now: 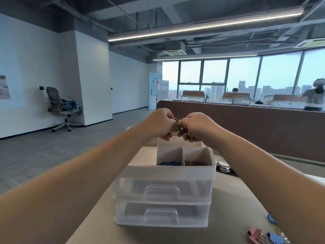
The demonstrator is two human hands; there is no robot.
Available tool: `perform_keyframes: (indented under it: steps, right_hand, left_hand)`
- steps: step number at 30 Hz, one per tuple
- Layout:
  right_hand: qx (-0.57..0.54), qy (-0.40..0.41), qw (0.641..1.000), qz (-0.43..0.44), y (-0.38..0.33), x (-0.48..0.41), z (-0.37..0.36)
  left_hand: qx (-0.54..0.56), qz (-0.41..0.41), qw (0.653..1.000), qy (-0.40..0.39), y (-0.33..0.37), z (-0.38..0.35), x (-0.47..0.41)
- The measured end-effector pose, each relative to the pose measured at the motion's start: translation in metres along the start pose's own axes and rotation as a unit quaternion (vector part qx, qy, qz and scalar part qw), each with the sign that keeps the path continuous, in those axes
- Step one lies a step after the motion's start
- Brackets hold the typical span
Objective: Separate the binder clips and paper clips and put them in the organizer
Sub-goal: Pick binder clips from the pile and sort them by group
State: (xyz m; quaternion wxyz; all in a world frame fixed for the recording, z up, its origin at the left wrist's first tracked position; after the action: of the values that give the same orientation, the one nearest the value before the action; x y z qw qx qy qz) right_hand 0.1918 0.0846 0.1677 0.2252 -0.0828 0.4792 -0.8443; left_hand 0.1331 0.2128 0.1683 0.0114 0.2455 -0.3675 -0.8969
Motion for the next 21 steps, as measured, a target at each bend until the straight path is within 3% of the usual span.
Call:
perform_keyframes:
  steps: [9,15,21]
  right_hand:
    - [0.153,0.013,0.988,-0.01,-0.017,-0.062,-0.019]
    - [0.252,-0.041,0.966,-0.035,-0.019,-0.072,-0.025]
    - [0.287,-0.031,0.957,-0.027,-0.019,-0.079,-0.029]
  left_hand:
    - [-0.037,0.048,0.998,-0.03,-0.029,0.004,-0.051]
    - [-0.047,0.073,0.987,-0.133,-0.039,0.01,-0.064]
    - [-0.211,0.022,0.975,-0.069,-0.048,0.006,-0.064]
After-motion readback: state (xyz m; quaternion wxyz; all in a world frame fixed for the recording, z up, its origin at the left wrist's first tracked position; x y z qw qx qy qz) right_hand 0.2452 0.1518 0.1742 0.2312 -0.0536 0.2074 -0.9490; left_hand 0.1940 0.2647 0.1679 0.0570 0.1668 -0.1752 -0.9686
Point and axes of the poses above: each hand's wrist, its own x-axis away from the middle knuckle, its own z-axis out of the back of the hand, y = z × x, the point moved 1 cm from there along -x, towards the middle knuckle, and after that the axes turned 8 degrees about -z, right-handed, at the moved point
